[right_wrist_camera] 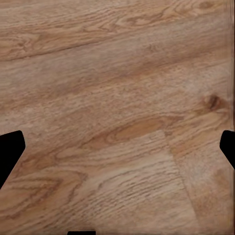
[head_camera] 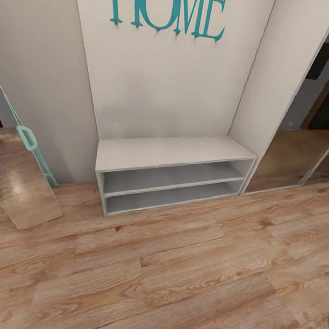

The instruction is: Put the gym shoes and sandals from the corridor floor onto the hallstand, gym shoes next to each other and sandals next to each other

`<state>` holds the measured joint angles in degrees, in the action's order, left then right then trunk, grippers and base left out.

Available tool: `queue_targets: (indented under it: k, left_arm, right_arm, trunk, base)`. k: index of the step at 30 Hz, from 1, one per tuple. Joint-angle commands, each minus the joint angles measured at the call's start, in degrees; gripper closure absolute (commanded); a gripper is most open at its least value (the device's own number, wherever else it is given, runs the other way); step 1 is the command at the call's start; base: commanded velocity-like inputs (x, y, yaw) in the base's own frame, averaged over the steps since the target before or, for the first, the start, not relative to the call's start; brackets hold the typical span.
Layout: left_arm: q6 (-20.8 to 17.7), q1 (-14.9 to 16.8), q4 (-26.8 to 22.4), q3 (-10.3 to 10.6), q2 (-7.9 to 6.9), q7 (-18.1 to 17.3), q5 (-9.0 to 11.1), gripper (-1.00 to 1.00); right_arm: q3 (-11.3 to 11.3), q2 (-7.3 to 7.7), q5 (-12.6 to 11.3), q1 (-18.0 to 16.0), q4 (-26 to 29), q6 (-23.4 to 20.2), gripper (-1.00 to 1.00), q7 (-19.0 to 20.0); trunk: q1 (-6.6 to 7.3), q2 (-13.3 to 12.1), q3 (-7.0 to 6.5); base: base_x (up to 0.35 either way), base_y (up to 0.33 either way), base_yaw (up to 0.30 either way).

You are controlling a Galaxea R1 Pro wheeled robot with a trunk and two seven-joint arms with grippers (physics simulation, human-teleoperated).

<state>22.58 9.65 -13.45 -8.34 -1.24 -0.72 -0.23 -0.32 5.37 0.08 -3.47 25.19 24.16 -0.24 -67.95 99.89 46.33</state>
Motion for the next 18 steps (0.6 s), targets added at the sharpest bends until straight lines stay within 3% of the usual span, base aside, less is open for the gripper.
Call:
queue_targets:
  k: [1,18]
  left_arm:
    - [0.2,0.0,0.0,-0.2,0.01,-0.1,0.0,-1.0]
    - [0.2,0.0,0.0,-0.2,0.05,-0.1,0.0,-1.0]
  right_arm:
    - [0.0,-0.01,0.0,0.0,-0.1,0.2,-1.0,0.0]
    - [0.0,-0.01,0.0,0.0,-0.1,0.2,-1.0,0.0]
  trunk:
    - [-0.22,0.4,0.23]
    - [-3.95,7.3,3.28]
  base:
    - [0.0,0.0,-0.3]
    - [0.0,0.0,-0.3]
